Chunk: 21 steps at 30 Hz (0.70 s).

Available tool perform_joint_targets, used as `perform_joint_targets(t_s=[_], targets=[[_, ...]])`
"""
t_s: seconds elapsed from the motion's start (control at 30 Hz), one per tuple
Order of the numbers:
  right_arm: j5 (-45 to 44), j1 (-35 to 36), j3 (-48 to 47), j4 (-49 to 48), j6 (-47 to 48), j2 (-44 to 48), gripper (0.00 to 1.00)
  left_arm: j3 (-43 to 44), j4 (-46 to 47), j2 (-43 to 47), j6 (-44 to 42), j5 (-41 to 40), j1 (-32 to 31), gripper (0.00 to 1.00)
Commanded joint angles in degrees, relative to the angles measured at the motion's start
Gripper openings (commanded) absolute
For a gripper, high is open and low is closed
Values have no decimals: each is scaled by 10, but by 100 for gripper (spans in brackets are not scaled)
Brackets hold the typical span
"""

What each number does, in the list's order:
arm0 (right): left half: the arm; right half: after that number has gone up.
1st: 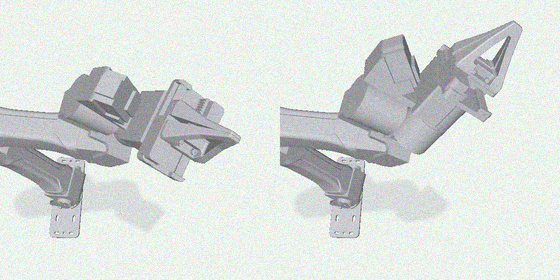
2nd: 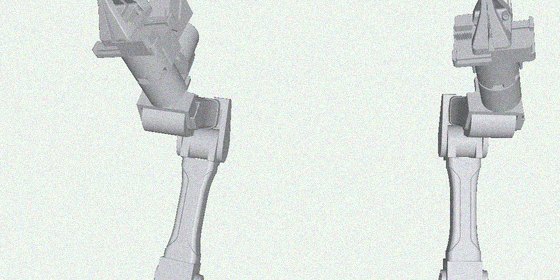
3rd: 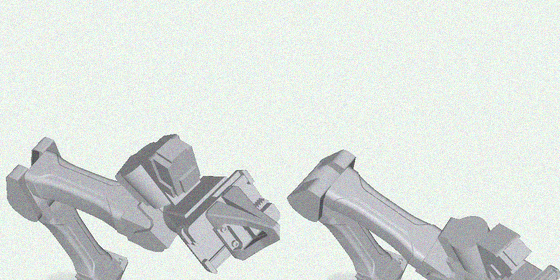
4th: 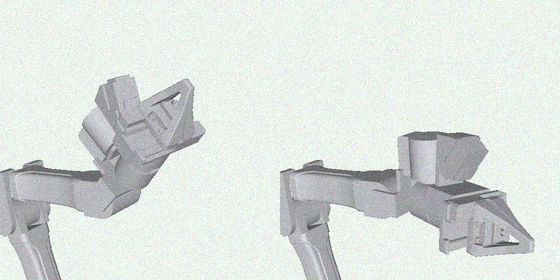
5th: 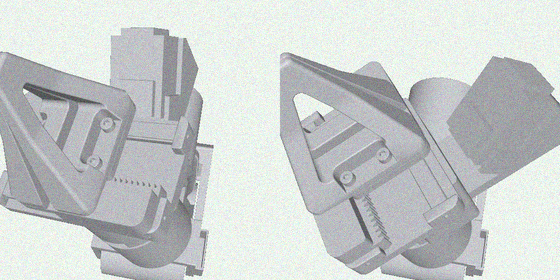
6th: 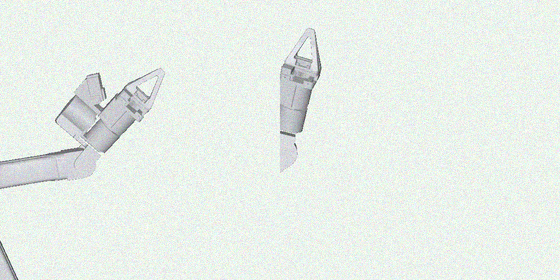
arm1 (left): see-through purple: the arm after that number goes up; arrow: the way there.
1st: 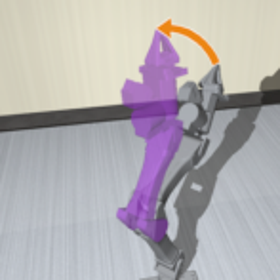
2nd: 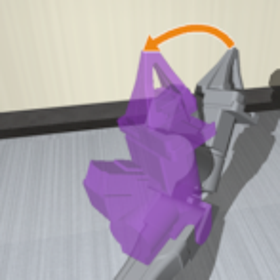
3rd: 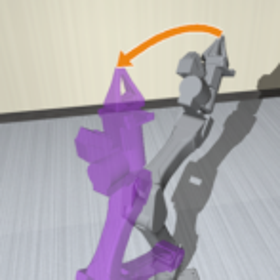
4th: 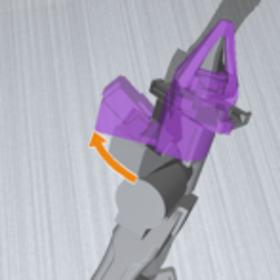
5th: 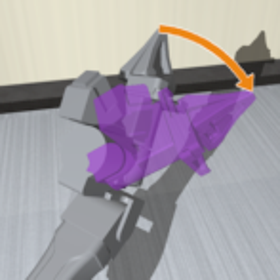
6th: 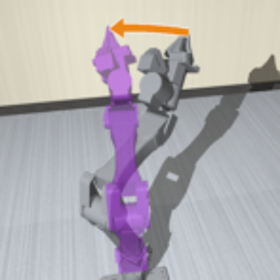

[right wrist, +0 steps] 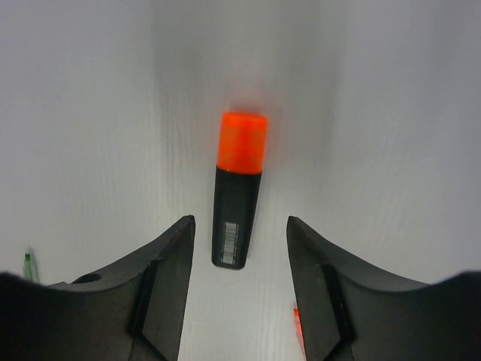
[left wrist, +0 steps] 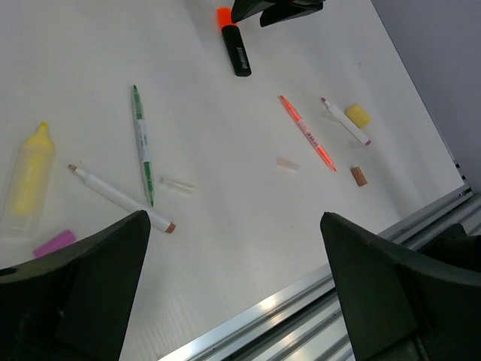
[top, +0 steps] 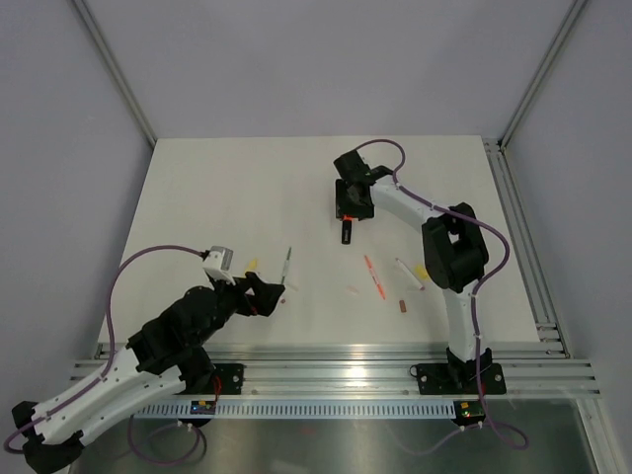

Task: Insert the pens into the pen caps
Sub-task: Place the pen at the center of the board.

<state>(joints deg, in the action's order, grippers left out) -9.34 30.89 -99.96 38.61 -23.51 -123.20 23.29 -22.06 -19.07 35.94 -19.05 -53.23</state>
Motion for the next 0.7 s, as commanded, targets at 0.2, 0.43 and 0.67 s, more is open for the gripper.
perform_joint_targets(t_s=[0.2,0.43,0.67], targets=[[21,147,173,-130,19,202,49,140,-46,41,-24,23,-2,99],[30,257,181,-176,14,191,44,250,-136,73,-76,-45,-2,99],[18,313,109,-147,24,107,43,276,-159,119,-111,-134,-2,99]])
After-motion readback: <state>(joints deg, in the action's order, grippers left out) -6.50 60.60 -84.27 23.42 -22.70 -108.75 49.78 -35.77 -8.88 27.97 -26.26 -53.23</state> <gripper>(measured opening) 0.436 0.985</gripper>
